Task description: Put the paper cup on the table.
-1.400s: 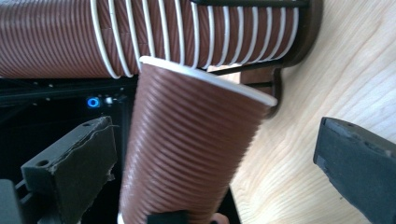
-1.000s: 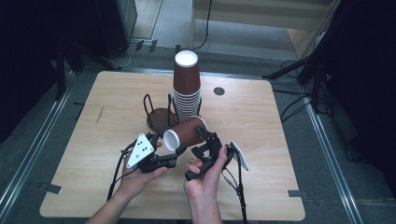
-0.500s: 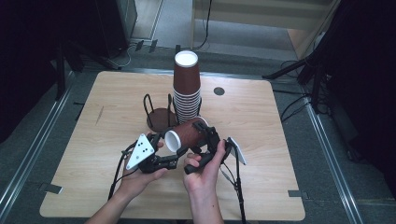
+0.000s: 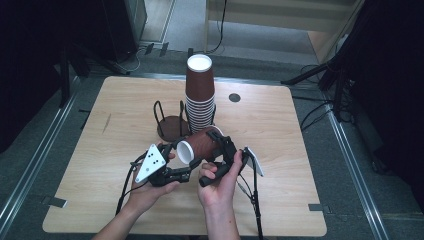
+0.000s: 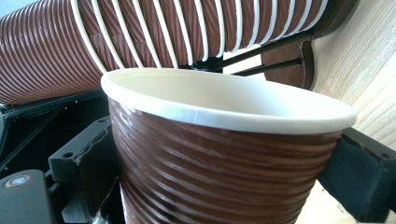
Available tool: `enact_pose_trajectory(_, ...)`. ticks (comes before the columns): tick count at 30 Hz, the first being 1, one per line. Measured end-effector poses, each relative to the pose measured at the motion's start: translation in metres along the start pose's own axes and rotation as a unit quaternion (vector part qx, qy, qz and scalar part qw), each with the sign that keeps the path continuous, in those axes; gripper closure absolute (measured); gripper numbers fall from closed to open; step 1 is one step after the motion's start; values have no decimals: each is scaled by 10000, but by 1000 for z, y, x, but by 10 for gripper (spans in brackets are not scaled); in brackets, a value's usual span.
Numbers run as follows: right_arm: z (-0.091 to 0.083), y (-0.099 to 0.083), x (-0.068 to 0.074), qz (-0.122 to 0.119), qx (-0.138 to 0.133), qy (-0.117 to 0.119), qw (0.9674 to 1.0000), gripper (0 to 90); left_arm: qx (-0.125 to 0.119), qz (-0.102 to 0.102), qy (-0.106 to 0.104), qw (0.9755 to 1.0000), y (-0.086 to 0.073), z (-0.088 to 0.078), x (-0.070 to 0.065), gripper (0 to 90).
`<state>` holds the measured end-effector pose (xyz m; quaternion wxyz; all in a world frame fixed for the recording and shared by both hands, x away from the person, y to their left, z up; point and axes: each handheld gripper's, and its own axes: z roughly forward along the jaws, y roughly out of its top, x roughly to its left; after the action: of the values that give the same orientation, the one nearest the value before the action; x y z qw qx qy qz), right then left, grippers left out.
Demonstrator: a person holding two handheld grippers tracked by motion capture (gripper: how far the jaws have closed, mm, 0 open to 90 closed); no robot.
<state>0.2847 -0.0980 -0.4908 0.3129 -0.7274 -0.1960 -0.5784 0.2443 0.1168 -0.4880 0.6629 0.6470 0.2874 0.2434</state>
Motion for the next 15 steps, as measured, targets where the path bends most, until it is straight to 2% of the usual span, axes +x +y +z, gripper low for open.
enact_pose_trajectory(3, 0, 1, 1, -54, 27, -10, 10000, 102, 68, -99, 35, 9999, 1, -1, 0, 228)
enact_pose_trajectory(4, 0, 1, 1, -78, 16, -4, 10000, 103, 97, -97, 138, 9998, 1, -2, -1, 212)
enact_pose_trajectory(5, 0, 1, 1, -143, -25, 20, 9999, 104, 97, -97, 138, 9998, 1, -2, -1, 157)
enact_pose_trajectory(6, 0, 2, 2, -211, -35, 37, 9998, 105, 56, -108, 241, 9996, 1, -3, 0, 126)
enact_pose_trajectory(9, 0, 5, 3, -333, -30, 47, 9994, 106, 38, -222, 178, 9996, 2, -5, 1, 103)
enact_pose_trajectory(10, 0, 8, 5, -486, -62, 60, 9988, 107, 16, -329, 161, 9993, 1, -7, 3, 66)
enact_pose_trajectory(11, 0, 8, 5, -486, -62, 60, 9988, 107, 16, -329, 161, 9993, 1, -7, 3, 34)
enact_pose_trajectory(12, 0, 9, 6, -508, -77, 86, 9986, 107, -9, -412, 125, 9991, 1, -8, 3, 34)
enact_pose_trajectory(13, -1, 13, 6, -626, -189, 93, 9978, 108, 26, -499, 82, 9987, 0, -10, 4, 0)
enact_pose_trajectory(14, -1, 13, 6, -626, -189, 93, 9978, 108, 26, -499, 82, 9987, 0, -10, 4, 0)
enact_pose_trajectory(15, -1, 16, 8, -689, -286, 231, 9969, 108, 163, -396, 193, 9989, -2, -12, 2, 0)
